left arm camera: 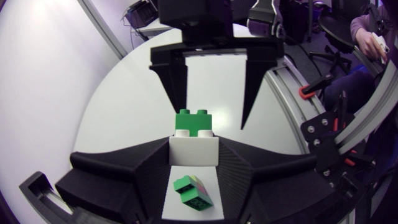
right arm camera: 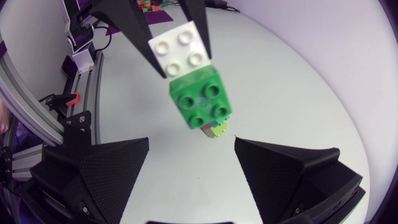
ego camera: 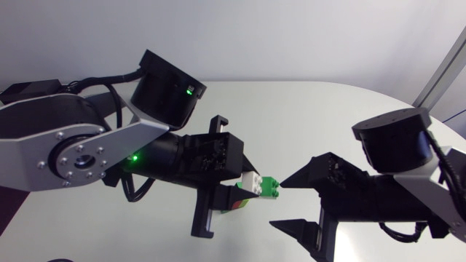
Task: Disassemble duplo
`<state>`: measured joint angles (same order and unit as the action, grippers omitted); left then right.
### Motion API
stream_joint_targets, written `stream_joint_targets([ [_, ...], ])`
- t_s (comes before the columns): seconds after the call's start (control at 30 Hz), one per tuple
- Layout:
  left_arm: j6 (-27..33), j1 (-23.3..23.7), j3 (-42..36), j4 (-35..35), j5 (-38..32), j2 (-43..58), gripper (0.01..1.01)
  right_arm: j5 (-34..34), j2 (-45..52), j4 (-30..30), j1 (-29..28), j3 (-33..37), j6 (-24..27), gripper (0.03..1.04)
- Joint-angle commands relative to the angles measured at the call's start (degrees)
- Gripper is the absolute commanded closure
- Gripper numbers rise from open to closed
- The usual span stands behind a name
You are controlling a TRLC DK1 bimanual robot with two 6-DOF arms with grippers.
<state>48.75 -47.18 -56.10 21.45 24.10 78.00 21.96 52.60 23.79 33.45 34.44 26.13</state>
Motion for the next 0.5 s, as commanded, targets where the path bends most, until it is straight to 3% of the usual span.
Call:
stream_joint_targets([
  [0.0,0.12,0.51,-2.26,4.21,2.97,1.54,0.746,-0.69,-1.8,-0.76,0.56,-1.04,-0.82,0.07],
  [0.27,1.61,-0.37,-3.14,7.2,3.41,3.57,0.746,0.11,-1.89,-0.76,3.81,-1.39,-1.61,0.19],
  [0.47,1.26,-0.37,-4.9,7.81,3.76,4.88,0.746,0.02,-1.89,-0.85,5.48,-2.09,-1.7,0.38],
])
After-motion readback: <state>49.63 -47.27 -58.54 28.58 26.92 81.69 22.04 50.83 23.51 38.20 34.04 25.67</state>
